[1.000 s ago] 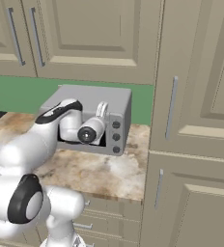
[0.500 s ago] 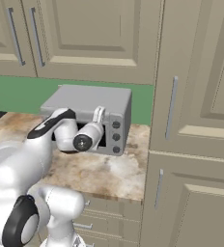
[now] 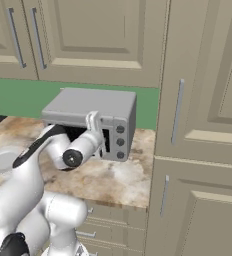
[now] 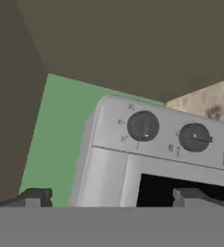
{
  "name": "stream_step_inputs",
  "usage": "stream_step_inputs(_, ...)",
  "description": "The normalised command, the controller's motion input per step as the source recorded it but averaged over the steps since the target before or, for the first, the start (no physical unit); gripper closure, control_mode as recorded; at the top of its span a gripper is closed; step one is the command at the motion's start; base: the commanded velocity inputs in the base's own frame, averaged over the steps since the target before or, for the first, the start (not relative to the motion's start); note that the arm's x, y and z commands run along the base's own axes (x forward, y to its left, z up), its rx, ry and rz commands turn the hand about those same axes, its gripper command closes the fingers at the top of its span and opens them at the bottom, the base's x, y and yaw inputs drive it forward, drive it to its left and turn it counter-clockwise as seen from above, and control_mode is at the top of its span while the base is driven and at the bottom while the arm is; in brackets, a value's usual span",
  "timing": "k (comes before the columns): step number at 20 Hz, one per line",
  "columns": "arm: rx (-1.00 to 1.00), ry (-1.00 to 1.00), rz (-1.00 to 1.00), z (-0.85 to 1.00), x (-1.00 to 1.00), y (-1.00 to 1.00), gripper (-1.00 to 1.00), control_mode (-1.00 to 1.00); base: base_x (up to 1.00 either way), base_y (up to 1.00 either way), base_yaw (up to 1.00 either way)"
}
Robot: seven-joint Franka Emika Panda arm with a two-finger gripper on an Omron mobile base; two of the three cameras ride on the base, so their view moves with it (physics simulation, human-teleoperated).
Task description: Pull the toaster oven rack outwards. Pick up the baguette from the plate and place it on the toaster oven rack. Close the toaster oven door fully and set the temperature to the lowest setting.
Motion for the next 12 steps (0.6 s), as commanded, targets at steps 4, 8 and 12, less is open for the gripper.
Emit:
stream_step_inputs(4,-0.28,0.08,0.16,0.94,-0.48,-0.21,-1.0,-1.0,0.0,0.0,0.0)
stream_step_inputs(8,-0.25,0.27,0.21,0.96,-0.26,-0.15,-1.0,-1.0,0.0,0.0,0.0)
stream_step_inputs(12,-0.22,0.46,0.24,0.25,-0.08,0.0,-1.0,-1.0,0.0,0.0,0.0)
